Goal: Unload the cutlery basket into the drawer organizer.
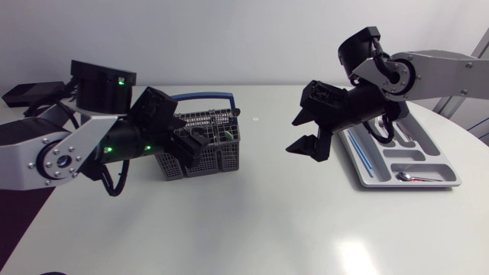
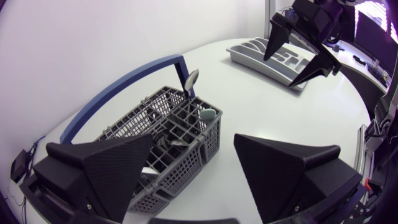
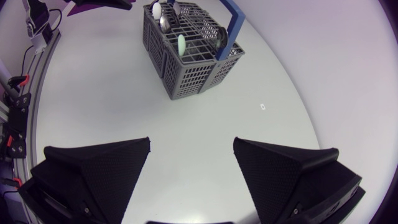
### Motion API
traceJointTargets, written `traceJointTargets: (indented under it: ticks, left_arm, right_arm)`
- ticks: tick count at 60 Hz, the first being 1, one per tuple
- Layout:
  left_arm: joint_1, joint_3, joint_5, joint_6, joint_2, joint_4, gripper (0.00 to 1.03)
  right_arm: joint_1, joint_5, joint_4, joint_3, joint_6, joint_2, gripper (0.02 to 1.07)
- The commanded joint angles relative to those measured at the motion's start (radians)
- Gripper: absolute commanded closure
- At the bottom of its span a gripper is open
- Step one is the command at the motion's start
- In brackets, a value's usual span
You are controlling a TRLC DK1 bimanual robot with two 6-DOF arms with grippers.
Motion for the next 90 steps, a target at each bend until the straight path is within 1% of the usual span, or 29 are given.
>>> traceJointTargets:
  ticks: [1,6,20,34,43,47,51,57,60,61,64,65,66,69,78,80,81,90]
  left_arm:
    - [-0.006,0.053,-0.012,0.028,0.054,0.04,0.12]
    - [-0.026,0.09,-0.037,0.048,0.116,0.074,0.12]
    - [-0.057,0.178,-0.078,0.074,0.231,0.12,0.12]
    - [-0.074,0.196,-0.106,0.093,0.289,0.187,0.12]
    - [-0.095,0.199,-0.158,0.122,0.346,0.276,0.12]
    - [-0.099,0.207,-0.165,0.133,0.366,0.29,0.12]
    - [-0.097,0.213,-0.167,0.134,0.382,0.304,0.16]
    - [-0.089,0.228,-0.167,0.136,0.413,0.324,0.18]
    - [-0.088,0.23,-0.167,0.137,0.424,0.334,0.23]
    - [-0.088,0.23,-0.167,0.137,0.424,0.334,0.23]
    - [-0.088,0.231,-0.167,0.139,0.427,0.345,0.29]
    - [-0.088,0.231,-0.167,0.137,0.427,0.345,0.29]
    - [-0.088,0.231,-0.167,0.139,0.427,0.347,0.32]
    - [-0.086,0.231,-0.165,0.139,0.43,0.356,0.38]
    - [-0.08,0.247,-0.165,0.14,0.452,0.373,0.4]
    - [-0.08,0.25,-0.165,0.142,0.456,0.376,0.44]
    - [-0.08,0.251,-0.165,0.143,0.459,0.376,0.45]
    - [-0.077,0.262,-0.164,0.149,0.478,0.38,0.45]
  right_arm:
    - [0.007,-0.009,0.009,-0.037,0.025,-0.005,0.1]
    - [0.007,-0.012,0.023,-0.061,0.024,-0.017,0.1]
    - [0.014,-0.035,0.044,-0.097,0.024,-0.029,0.1]
    - [0.015,-0.038,0.074,-0.12,0.022,-0.034,0.1]
    - [0.011,-0.054,0.075,-0.126,0.021,-0.035,0.1]
    - [0.011,-0.054,0.084,-0.13,0.019,-0.035,0.1]
    - [0.011,-0.055,0.086,-0.132,0.018,-0.034,0.1]
    - [0.011,-0.063,0.091,-0.134,0.015,-0.028,0.1]
    - [0.009,-0.063,0.098,-0.137,0.015,-0.028,0.1]
    - [0.009,-0.063,0.098,-0.137,0.015,-0.028,0.1]
    - [0.009,-0.061,0.101,-0.14,0.013,-0.026,0.1]
    - [0.009,-0.063,0.101,-0.14,0.013,-0.026,0.1]
    - [0.009,-0.063,0.103,-0.141,0.013,-0.026,0.1]
    - [0.009,-0.063,0.106,-0.143,0.013,-0.026,0.1]
    - [0.007,-0.069,0.112,-0.149,0.011,-0.024,0.1]
    - [0.007,-0.072,0.114,-0.15,0.011,-0.024,0.1]
    - [0.007,-0.072,0.114,-0.152,0.011,-0.024,0.1]
    - [0.007,-0.078,0.115,-0.152,0.011,-0.024,0.1]
